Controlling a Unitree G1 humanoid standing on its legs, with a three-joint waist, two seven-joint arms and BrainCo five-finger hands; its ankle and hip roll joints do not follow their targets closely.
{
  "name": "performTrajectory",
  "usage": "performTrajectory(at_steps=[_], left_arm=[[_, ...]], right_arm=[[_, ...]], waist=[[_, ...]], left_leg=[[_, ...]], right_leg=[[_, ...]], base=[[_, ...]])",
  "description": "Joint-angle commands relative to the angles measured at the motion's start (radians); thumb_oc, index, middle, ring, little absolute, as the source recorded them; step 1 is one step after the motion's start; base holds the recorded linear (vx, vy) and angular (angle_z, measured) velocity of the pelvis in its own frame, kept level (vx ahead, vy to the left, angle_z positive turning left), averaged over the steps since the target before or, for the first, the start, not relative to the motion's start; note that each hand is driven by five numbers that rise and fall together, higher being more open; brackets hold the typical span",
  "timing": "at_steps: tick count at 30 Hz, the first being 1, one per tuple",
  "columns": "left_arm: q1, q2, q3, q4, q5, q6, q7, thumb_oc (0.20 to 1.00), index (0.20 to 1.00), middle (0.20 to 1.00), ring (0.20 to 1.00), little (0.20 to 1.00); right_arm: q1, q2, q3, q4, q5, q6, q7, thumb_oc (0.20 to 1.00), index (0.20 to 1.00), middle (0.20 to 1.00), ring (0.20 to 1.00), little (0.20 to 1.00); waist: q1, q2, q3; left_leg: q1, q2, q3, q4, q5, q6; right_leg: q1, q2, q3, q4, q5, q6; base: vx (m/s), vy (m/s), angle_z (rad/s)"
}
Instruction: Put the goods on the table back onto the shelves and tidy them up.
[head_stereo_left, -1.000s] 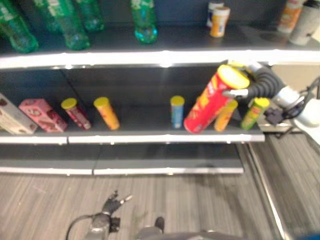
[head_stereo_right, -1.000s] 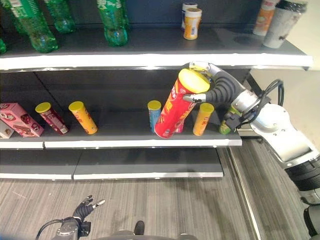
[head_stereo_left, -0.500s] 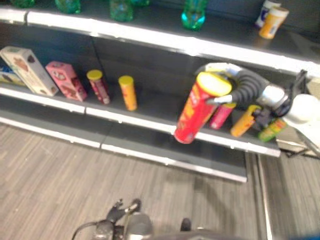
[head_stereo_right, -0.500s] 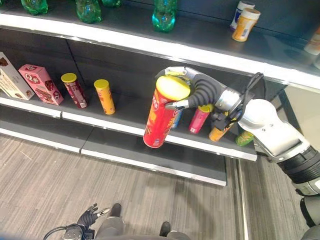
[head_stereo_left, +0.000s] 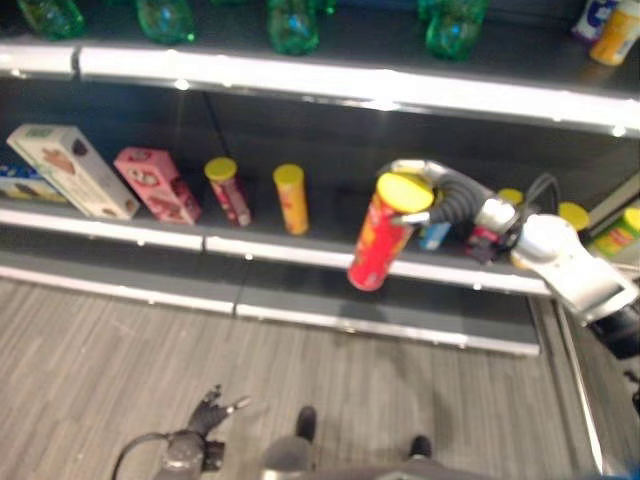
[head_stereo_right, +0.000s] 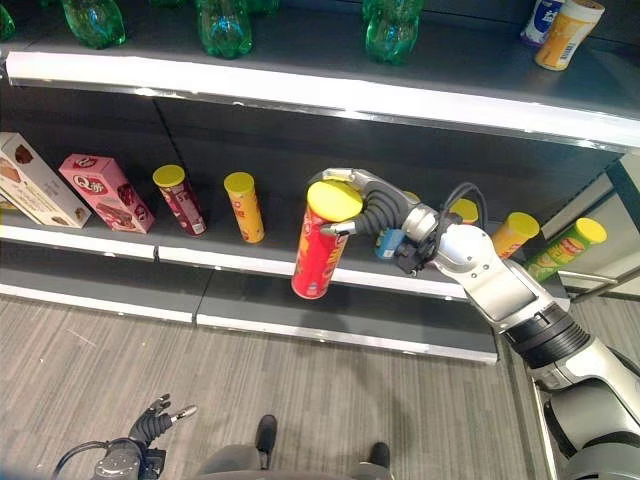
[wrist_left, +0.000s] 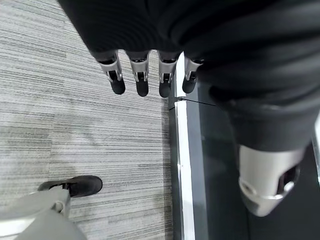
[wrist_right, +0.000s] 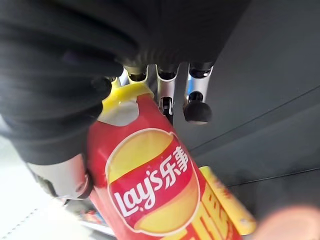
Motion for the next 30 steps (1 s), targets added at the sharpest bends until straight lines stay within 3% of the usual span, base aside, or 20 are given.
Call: performTrajectory(at_steps=[1, 6, 12, 17, 22, 30], left_arm=[[0.023, -0.010, -0.030, 0.004, 0.016, -0.020, 0.008, 1.000, 1.000, 1.000, 1.000, 1.000], [0.027, -0.025, -0.066, -0.026, 0.014, -0.015, 0.016, 1.000, 1.000, 1.000, 1.000, 1.000], [0.022, -0.014, -0.084, -0.031, 0.015, -0.017, 0.030, 1.000, 1.000, 1.000, 1.000, 1.000], [0.007, 0.001, -0.097, -0.040, 0.004, -0.023, 0.045, 1.000, 1.000, 1.000, 1.000, 1.000], [-0.058, 0.004, -0.147, -0.070, -0.025, -0.037, 0.091, 1.000, 1.000, 1.000, 1.000, 1.000], [-0.101, 0.015, -0.197, -0.151, -0.049, -0.046, 0.115, 1.000, 1.000, 1.000, 1.000, 1.000]], right_arm=[[-0.045, -0.013, 0.019, 0.010, -0.057, -0.010, -0.059, 0.200, 0.200, 0.200, 0.200, 0.200], [-0.072, 0.108, 0.045, 0.166, -0.224, 0.018, -0.132, 0.200, 0.200, 0.200, 0.200, 0.200], [-0.140, 0.188, 0.042, 0.300, -0.331, 0.028, -0.229, 0.200, 0.200, 0.200, 0.200, 0.200], [-0.235, 0.184, 0.052, 0.401, -0.408, 0.041, -0.303, 0.200, 0.200, 0.200, 0.200, 0.200], [-0.404, 0.154, 0.034, 0.592, -0.529, 0.096, -0.492, 0.200, 0.200, 0.200, 0.200, 0.200], [-0.502, 0.061, 0.013, 0.685, -0.484, 0.121, -0.582, 0.200, 0.200, 0.200, 0.200, 0.200]], waist=[[0.012, 0.028, -0.046], [0.039, 0.031, -0.035], [0.069, 0.046, -0.005], [0.095, 0.061, 0.032], [0.134, 0.095, 0.103], [0.167, 0.121, 0.180]], left_leg=[[0.024, 0.067, -0.033, 0.007, -0.131, -0.045], [0.013, 0.079, -0.059, 0.008, -0.126, -0.049], [-0.027, 0.083, -0.095, 0.014, -0.115, -0.052], [-0.077, 0.077, -0.124, 0.029, -0.106, -0.052], [-0.184, 0.057, -0.185, 0.069, -0.085, -0.053], [-0.307, 0.033, -0.235, 0.110, -0.063, -0.061]], right_leg=[[-0.057, 0.023, 0.017, 0.007, -0.002, -0.005], [-0.042, 0.033, -0.012, 0.003, -0.020, -0.009], [-0.052, 0.036, -0.032, 0.008, -0.031, -0.012], [-0.076, 0.033, -0.046, 0.025, -0.038, -0.015], [-0.137, 0.019, -0.090, 0.061, -0.045, -0.017], [-0.215, 0.009, -0.125, 0.083, -0.046, -0.020]], base=[[0.09, -0.063, -0.02], [0.06, -0.065, 0.10], [-0.01, -0.030, 0.23], [-0.07, -0.012, 0.21], [-0.13, 0.005, 0.28], [-0.09, 0.007, 0.33]])
